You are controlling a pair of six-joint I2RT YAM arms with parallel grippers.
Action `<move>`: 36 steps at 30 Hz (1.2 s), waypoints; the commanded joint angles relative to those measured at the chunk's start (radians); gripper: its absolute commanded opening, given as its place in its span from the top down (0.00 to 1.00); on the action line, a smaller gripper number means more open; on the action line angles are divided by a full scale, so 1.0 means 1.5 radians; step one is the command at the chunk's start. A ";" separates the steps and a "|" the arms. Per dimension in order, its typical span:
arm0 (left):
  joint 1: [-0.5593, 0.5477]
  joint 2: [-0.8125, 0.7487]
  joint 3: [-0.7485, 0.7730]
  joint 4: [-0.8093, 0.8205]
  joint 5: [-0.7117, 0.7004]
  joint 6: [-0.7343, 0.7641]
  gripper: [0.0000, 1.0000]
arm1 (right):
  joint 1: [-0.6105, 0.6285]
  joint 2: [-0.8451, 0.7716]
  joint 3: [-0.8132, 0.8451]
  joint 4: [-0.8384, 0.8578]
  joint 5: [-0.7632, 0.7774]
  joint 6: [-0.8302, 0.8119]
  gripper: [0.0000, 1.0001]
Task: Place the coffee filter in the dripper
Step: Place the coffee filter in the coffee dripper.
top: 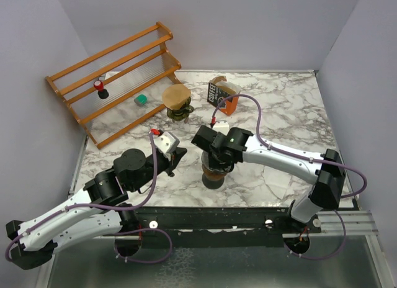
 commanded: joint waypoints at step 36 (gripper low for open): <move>0.116 0.093 -0.030 0.139 0.273 -0.135 1.00 | 0.004 -0.013 0.085 -0.069 0.024 -0.058 0.99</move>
